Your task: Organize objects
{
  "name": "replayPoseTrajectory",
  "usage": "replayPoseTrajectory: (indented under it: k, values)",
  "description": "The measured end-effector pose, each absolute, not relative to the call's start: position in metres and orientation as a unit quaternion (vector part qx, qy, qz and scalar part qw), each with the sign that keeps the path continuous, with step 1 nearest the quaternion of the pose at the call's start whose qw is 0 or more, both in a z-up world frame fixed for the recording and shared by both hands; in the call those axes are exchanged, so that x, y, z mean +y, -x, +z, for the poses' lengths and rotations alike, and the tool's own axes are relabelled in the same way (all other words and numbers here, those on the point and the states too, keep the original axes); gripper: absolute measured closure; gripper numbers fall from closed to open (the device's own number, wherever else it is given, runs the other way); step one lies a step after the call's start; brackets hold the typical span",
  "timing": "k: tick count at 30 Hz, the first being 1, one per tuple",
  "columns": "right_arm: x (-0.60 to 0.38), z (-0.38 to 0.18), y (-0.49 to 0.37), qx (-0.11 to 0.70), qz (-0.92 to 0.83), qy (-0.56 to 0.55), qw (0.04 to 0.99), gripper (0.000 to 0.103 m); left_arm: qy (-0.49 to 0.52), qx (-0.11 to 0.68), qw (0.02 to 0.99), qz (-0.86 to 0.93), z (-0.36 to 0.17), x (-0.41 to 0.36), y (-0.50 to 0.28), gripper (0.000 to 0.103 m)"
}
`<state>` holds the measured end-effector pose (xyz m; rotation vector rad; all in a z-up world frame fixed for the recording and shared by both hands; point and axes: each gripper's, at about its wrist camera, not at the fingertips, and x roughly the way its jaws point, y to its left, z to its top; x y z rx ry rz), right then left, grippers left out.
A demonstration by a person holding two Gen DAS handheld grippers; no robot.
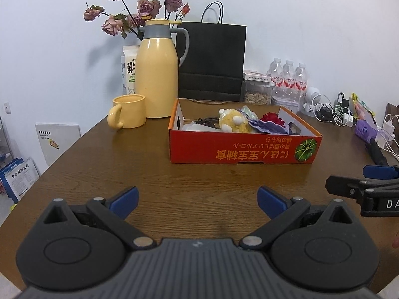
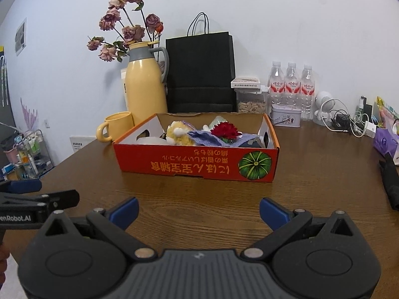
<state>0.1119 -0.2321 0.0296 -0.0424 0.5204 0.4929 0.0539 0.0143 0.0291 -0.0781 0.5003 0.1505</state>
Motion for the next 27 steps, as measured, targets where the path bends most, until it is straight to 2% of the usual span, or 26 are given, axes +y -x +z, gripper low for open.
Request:
replayPoseTrajectory:
  k: [27]
  values:
    - [-0.2326, 0.0298, -0.1129, 0.255, 0.237, 0.02, 0.937, 0.0, 0.039, 0.248, 0.965, 0.074, 0.0296, 0.013, -0.0555, 0.0]
